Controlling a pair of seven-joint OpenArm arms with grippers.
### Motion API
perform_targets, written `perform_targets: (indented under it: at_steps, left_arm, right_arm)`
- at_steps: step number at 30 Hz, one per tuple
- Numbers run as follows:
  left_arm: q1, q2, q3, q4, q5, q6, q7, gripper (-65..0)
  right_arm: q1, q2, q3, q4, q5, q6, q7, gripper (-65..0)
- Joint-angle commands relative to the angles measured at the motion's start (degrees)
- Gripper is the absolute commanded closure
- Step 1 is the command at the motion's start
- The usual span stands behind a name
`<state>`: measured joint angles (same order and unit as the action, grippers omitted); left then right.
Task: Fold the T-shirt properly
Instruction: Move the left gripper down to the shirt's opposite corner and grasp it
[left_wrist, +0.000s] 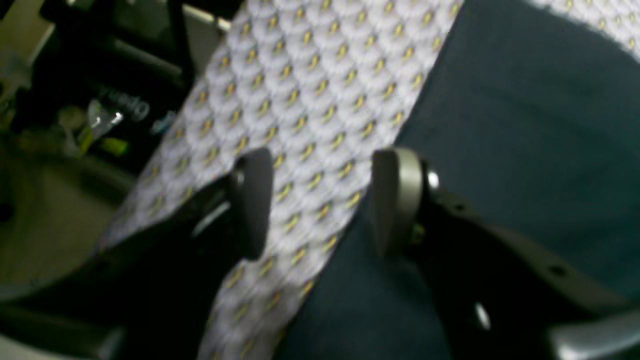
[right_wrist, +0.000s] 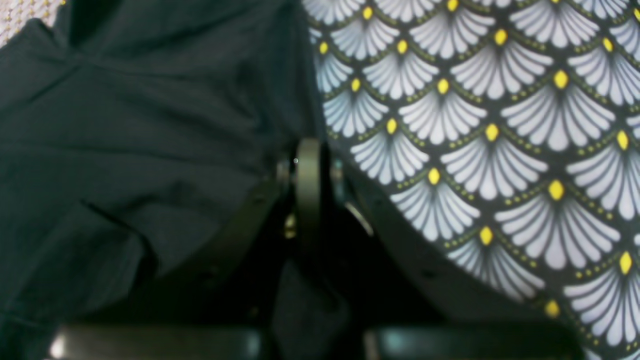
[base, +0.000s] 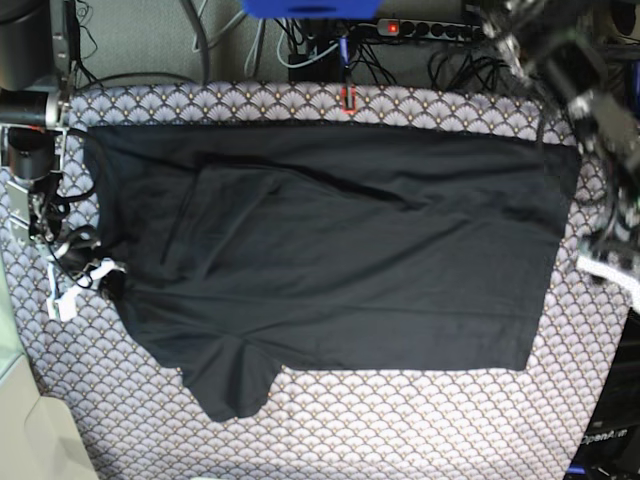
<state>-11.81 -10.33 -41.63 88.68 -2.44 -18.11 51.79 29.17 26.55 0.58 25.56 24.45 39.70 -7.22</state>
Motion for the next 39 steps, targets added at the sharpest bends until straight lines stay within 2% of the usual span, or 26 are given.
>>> perform_targets:
  at_steps: [1,8,10,15,19,23,25,31,34,39]
  left_arm:
    - [-2.03,-0.97,0.79,-0.2,-0.6,0.04,-1.64,-31.6]
    - [-3.79,-0.62,5.98,-3.28,-0.6,0.48,-4.89,-31.6]
    - [-3.61,0.35,6.07,-3.28,-0.6,0.48,-4.89,-31.6]
    - [-2.03,0.26,6.24,-4.07,-0.6,0.48,-5.06,-31.6]
    - [-2.3,-0.79,6.24,-7.76,-0.6,0.48,-8.93,-31.6]
    - [-2.3,-0.97,6.24,-11.1,-0.6,0.48,-10.16,-31.6]
    - [-2.3,-0.97,6.24,-11.81,-0.6,0.48,-10.52,-31.6]
    - [-3.0,-0.79,6.33,-12.07,-0.6,0.48,-16.14,-31.7]
    - [-6.25,-1.06,6.33,-16.99,-0.33,0.48,-17.28,-31.7]
    - [-14.25,-2.11,6.33,-30.0,5.65,0.13,-19.22,-31.7]
  right_arm:
    - [1.65,1.45,0.17,0.94,1.09,0.3,1.2,0.0]
    - [1.29,1.72,0.17,0.86,1.09,0.3,1.11,0.0]
    - [0.94,1.72,0.17,0.94,1.09,0.3,1.29,0.0]
    - [0.77,1.72,0.17,0.94,1.09,0.3,1.47,0.0]
    - [0.77,1.72,0.17,0.94,1.09,0.3,1.47,0.0]
    - [0.77,1.63,0.17,0.94,1.09,0.3,1.47,0.0]
    - [0.77,1.63,0.17,0.94,1.09,0.3,1.47,0.0]
    - [0.68,1.63,0.17,0.94,1.09,0.3,1.38,0.0]
    - [0.5,1.54,0.17,0.94,1.09,0.3,1.29,0.0]
    - [-0.38,1.54,0.17,0.94,1.09,0.3,1.38,0.0]
